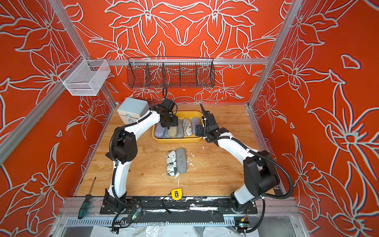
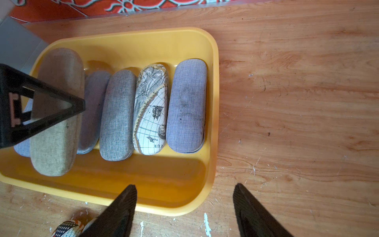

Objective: Put the glasses cases into the storage boxes
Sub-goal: Place the glasses case in the storage box.

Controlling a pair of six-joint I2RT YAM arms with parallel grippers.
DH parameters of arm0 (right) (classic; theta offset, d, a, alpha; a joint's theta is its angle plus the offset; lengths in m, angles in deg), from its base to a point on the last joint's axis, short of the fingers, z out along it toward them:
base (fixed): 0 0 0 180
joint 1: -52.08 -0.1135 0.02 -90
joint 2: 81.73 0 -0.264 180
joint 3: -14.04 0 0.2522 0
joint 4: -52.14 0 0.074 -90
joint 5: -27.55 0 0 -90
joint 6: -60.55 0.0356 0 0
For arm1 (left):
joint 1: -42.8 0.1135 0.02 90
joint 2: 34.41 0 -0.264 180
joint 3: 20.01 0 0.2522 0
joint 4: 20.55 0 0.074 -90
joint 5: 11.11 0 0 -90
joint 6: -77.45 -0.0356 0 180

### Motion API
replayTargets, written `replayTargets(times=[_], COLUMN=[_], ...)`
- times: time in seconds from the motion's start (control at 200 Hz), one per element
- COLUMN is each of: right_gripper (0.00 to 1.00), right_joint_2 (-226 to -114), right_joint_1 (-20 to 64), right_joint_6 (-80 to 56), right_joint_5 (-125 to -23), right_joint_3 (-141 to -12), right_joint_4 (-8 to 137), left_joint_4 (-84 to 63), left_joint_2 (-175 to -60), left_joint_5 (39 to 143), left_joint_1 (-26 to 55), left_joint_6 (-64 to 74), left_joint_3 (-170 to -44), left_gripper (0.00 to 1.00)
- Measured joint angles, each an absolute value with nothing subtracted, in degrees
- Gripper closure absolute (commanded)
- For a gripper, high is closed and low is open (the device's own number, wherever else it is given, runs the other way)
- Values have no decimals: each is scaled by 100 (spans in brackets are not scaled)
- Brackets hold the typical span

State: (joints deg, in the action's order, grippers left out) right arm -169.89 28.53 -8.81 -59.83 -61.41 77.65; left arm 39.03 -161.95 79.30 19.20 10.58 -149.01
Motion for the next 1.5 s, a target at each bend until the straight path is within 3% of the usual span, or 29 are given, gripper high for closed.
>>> replayTargets(times=[0.555, 0.851, 1.246, 1.501], right_gripper=[24, 24, 23, 24], right_joint_2=[-17020, -17022, -17068, -17092], right_joint_1=[2927, 2929, 2940, 2940], right_joint_6=[-905, -905, -903, -903], right_joint_5=[-5988, -5990, -5994, -5997], right_joint_3=[-6067, -6067, -6061, -6061], right_joint_4=[7761, 7761, 7761, 7758], left_joint_4=[4072, 4061, 4056, 4072], left_joint_2=[-16558, -16657, -16589, -15955], left_joint_5=[7641, 7667, 7689, 7663], left_joint_1=[2075, 2099, 2099, 2139], left_joint_6=[870, 829, 861, 890], left_joint_3=[-15004, -15070, -15100, -15098], left_gripper=[32, 20, 13, 9])
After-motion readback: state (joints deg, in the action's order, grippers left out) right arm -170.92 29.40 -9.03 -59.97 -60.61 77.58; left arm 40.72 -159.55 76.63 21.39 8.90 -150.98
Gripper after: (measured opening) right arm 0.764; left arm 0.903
